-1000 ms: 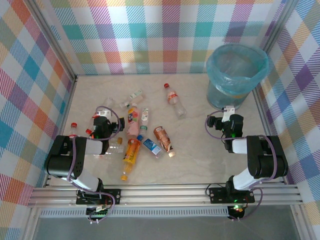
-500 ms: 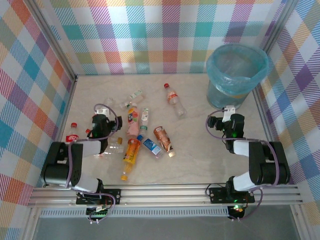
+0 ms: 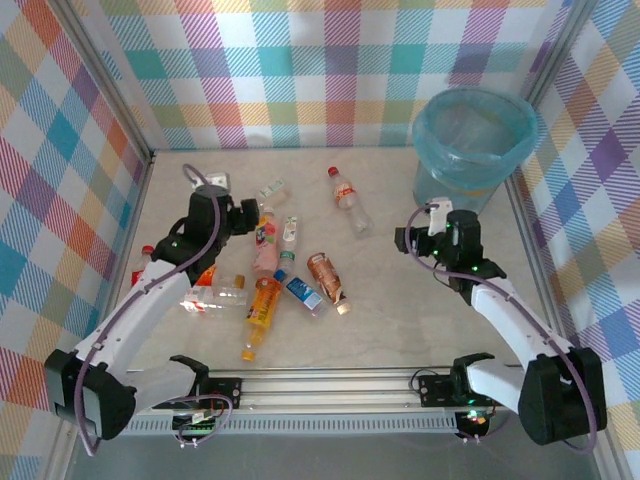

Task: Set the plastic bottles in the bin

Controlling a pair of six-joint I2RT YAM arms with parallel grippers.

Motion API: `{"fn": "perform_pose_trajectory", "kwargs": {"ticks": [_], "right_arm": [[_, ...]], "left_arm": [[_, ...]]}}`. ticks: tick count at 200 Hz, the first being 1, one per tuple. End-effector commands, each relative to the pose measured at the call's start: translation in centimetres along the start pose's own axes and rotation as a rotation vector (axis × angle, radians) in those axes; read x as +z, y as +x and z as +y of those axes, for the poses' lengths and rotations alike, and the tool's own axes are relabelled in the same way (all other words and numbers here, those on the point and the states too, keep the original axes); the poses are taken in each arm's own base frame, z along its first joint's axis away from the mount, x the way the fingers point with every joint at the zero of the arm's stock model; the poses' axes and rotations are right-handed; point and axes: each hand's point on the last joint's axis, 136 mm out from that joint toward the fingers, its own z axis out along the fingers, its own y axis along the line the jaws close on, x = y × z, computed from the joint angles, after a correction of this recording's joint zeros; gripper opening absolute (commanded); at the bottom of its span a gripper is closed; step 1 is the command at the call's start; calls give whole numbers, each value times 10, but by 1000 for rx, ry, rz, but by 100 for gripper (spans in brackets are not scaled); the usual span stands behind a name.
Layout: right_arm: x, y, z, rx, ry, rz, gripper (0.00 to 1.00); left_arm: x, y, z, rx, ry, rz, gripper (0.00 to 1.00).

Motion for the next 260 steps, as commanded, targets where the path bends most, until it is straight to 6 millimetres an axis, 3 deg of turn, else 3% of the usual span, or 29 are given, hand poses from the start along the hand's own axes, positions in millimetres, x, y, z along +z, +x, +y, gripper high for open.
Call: {"fn": "perform_pose_trajectory", "kwargs": {"ticks": [1, 24, 40, 69, 94, 141, 215, 260], "right_arm": [[-12, 14, 36, 15, -98, 101, 87], [-16, 8, 67, -21, -183, 91, 87], [-17, 3, 76, -31, -210, 83, 88], [-11, -8, 79, -26, -213, 61, 90], [-7, -16, 85, 0, -234, 72, 91], [-5, -21, 94, 34, -259, 80, 91], [-5, -16, 91, 41, -245, 91, 91], [-5, -9, 88, 41, -232, 105, 93]], "left_arm": [[-36, 78, 3, 134, -52, 366, 84], [-67, 111, -6, 173, -10, 492, 84], [-79, 142, -9, 146, 26, 598, 84], [-90, 190, -9, 82, 50, 736, 84], [-92, 217, -6, 28, 53, 796, 84], [-89, 245, -20, -17, 104, 881, 83], [-62, 266, -17, 69, 4, 898, 82], [-48, 298, -14, 70, -14, 951, 79]]}}
